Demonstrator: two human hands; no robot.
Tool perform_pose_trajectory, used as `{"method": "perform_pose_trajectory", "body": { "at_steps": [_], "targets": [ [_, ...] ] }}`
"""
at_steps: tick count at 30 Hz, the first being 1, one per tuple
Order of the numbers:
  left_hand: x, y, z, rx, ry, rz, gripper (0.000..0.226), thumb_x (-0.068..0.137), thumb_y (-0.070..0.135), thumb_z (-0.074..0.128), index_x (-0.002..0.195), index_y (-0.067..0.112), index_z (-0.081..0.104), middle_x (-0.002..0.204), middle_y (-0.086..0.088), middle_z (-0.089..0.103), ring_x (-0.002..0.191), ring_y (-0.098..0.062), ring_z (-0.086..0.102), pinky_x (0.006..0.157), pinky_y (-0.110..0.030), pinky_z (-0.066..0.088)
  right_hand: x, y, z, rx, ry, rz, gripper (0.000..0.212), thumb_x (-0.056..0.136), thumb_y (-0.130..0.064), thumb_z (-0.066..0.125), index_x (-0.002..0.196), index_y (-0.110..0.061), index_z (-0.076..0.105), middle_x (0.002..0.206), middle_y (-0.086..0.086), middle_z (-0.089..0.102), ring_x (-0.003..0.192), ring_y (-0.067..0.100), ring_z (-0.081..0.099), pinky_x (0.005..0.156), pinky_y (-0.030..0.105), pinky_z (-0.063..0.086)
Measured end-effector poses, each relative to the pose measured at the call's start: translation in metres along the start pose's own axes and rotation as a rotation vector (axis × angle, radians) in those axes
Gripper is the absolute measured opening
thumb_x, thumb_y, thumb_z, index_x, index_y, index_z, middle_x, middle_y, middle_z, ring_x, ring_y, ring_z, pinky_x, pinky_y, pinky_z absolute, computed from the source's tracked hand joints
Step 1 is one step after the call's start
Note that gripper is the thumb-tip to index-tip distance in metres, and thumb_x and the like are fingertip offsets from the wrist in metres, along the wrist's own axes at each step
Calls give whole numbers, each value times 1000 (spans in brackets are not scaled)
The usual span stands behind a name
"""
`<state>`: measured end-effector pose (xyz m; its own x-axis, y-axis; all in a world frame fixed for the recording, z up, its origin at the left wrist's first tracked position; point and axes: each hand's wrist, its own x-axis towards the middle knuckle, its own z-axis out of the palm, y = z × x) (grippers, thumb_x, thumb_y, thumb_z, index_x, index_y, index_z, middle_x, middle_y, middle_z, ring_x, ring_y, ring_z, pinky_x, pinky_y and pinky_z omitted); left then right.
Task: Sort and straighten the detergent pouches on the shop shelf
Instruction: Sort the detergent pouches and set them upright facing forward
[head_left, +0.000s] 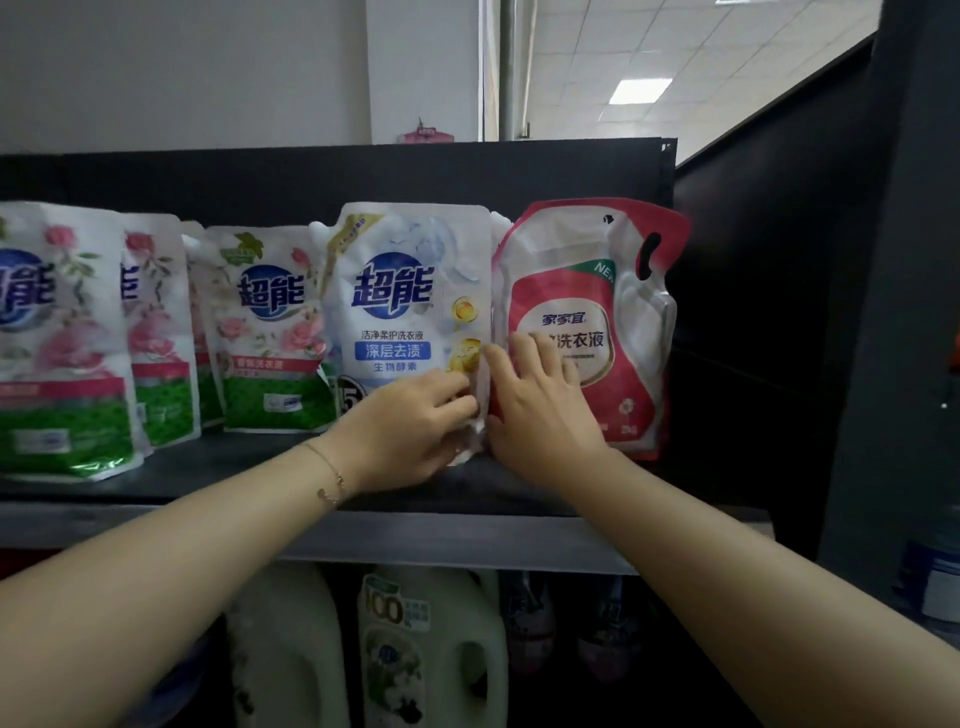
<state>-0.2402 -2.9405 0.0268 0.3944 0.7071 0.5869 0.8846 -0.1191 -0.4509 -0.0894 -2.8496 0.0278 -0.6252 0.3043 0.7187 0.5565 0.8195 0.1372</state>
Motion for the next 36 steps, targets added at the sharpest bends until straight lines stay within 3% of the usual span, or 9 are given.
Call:
{"method": "perform_pose_trajectory", "body": {
  "at_steps": [3,5,8,10,14,17,20,30,36],
  "targets": [
    [-30,-23,-3,21,86,-312,52,66,19,78,112,15,53,109,-9,48,91,-32,55,76,-44,51,10,-21,7,58,-28,-43,74,81,-27,65,144,-17,29,151,14,21,139,35,16,105,50,31],
    [-42,-32,-5,-6,87,-523,60,66,24,80,119,25,53,123,-7,34,109,-35,45,90,-51,46,16,-31,16,32,-125,-69,83,85,-32,64,150,-24,14,159,11,-1,144,36,-1,108,51,24],
    [-50,-40,-7,-88,25,-672,64,74,27,76,129,40,46,144,-1,10,134,-34,22,110,-51,28,27,-43,28,-27,-208,-114,98,86,-32,66,151,-34,-7,157,3,-26,144,34,-20,112,52,16],
    [-51,-45,-6,-254,-4,-740,67,78,20,74,128,48,40,149,5,-2,141,-33,16,111,-48,30,34,-52,33,-3,-234,-75,106,85,-27,68,148,-39,-16,155,1,-31,143,36,-23,111,54,16],
    [-49,-55,-1,-496,-101,-782,77,79,10,73,123,57,29,142,-7,22,124,-34,44,95,-44,49,39,-67,41,35,-278,39,110,88,-14,64,142,-45,-28,151,1,-38,140,43,-26,106,58,27],
    [-45,-65,1,-573,-106,-744,77,78,10,75,119,56,29,130,-6,36,114,-27,50,95,-42,48,45,-68,47,45,-292,134,123,86,-17,69,129,-49,-42,143,0,-49,137,44,-31,102,61,32],
    [-43,-75,5,-595,-151,-723,77,77,15,77,123,53,29,123,-7,35,113,-30,49,100,-43,45,51,-67,52,72,-311,185,131,82,-21,74,118,-53,-47,134,-6,-58,135,43,-35,100,59,35],
    [-34,-85,21,-378,-205,-694,81,81,22,74,133,48,18,132,-13,24,115,-41,49,97,-52,46,56,-67,55,-8,-283,228,124,85,-17,71,134,-47,-39,144,11,-48,139,43,-26,102,59,34],
    [-48,-81,6,-316,-287,-636,83,86,27,67,139,52,8,123,-10,33,111,-34,52,89,-49,50,50,-80,39,-195,-284,168,108,83,-26,70,150,-28,-15,154,21,-9,140,51,4,97,49,42]
  ]
}}
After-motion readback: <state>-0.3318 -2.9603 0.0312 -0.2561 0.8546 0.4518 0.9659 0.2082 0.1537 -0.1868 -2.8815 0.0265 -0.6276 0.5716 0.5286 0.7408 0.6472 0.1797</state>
